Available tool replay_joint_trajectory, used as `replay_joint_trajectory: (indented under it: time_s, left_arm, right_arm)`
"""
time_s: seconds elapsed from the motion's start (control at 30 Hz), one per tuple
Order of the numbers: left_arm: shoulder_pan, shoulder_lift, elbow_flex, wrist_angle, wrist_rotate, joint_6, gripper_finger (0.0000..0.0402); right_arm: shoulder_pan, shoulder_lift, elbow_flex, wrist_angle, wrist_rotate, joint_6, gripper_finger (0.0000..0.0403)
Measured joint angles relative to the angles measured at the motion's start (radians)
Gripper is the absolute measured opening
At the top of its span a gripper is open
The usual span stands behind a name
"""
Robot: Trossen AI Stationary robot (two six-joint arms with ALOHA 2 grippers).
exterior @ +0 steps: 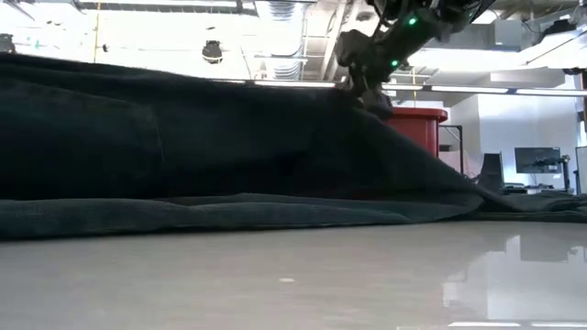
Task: Fold Laundry from Bin
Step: Fold the dark blue pants
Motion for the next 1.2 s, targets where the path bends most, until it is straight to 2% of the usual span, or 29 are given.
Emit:
replay_joint_trajectory:
  time_s: [0.13, 0.23, 0.43, 0.57, 0.73, 0.83, 1.0, 1.2]
  left_arm:
    - [-0.038, -0.004, -0.004, 0.015, 0.008, -0.04, 0.0]
    - [-0.068, 0.021, -0.009, 0.036, 0.061, -0.042, 0.0]
    - [-0.102, 0.074, -0.013, 0.134, 0.122, -0.036, 0.0]
    - [-0.112, 0.111, -0.013, 0.155, 0.149, -0.035, 0.0]
    - [-0.111, 0.152, -0.012, 0.152, 0.187, -0.027, 0.0]
    - [-0.113, 0.159, -0.012, 0.162, 0.188, -0.03, 0.0]
    - [-0.114, 0.159, -0.012, 0.268, 0.157, -0.054, 0.0003]
    - [-0.108, 0.159, -0.012, 0.349, 0.137, -0.071, 0.0044]
  right_arm:
    - [0.144, 0.001, 0.0, -0.316, -0.006, 0.22, 0.0017]
    - [0.268, 0.04, -0.014, -0.507, -0.008, 0.413, 0.0017]
    - [0.5, 0.123, -0.113, -0.573, 0.021, 0.663, 0.0017]
    - [0.587, 0.176, -0.13, -0.678, 0.061, 0.818, 0.0024]
    - [0.605, 0.211, -0.128, -0.928, 0.096, 1.066, 0.0058]
    - [0.586, 0.218, -0.128, -0.967, 0.089, 1.177, 0.0071]
    - [0.572, 0.179, -0.124, -0.966, -0.074, 1.177, 0.0101]
    - [0.575, 0.058, -0.103, -1.01, -0.236, 1.189, 0.0154]
